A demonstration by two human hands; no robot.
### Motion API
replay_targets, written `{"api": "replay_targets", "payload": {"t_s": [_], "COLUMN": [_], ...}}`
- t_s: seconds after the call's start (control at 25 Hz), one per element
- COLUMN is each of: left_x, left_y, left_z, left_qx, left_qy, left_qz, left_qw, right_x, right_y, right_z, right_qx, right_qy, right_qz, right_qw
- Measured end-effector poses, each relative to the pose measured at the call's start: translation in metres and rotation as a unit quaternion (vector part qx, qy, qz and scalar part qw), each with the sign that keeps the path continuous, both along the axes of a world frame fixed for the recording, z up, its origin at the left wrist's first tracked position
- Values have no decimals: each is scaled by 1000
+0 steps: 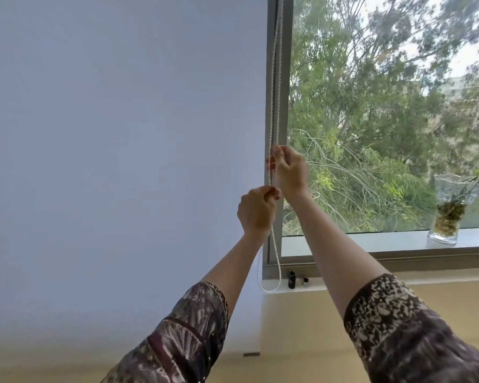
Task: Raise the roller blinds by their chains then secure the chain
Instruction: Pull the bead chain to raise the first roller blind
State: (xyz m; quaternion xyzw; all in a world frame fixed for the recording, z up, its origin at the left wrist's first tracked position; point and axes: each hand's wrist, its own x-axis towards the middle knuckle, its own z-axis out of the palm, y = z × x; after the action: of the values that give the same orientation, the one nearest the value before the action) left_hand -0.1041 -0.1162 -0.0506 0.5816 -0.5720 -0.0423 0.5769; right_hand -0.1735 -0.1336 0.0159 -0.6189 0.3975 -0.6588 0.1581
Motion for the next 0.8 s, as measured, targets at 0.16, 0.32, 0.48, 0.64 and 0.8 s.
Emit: {"api": "replay_targets", "payload": {"t_s": [0.16, 0.32, 0.48, 0.64, 0.8], "left_x": [4, 13, 19, 35, 47], "left_y": [4, 11, 18, 25, 36], "left_z": [-8, -8, -11, -31, -51], "left_qx": [-15, -46, -54, -13, 56], "left_qy": [-8, -34, -53, -64, -64], "left_qz": [25, 17, -9, -47, -150], "left_qw": [1000, 998, 997, 997, 985], "right_x": [12, 8, 14, 15, 11], "right_y": [4, 5, 19, 34, 44], "right_z": [8, 1, -4, -29, -64], "right_qx": [-42, -79, -106, -91, -58], "right_qy": [-23, 0, -2, 14, 45], "right_qz": [-37, -118, -122, -132, -147], "right_qw": [998, 990, 987, 987, 986]}}
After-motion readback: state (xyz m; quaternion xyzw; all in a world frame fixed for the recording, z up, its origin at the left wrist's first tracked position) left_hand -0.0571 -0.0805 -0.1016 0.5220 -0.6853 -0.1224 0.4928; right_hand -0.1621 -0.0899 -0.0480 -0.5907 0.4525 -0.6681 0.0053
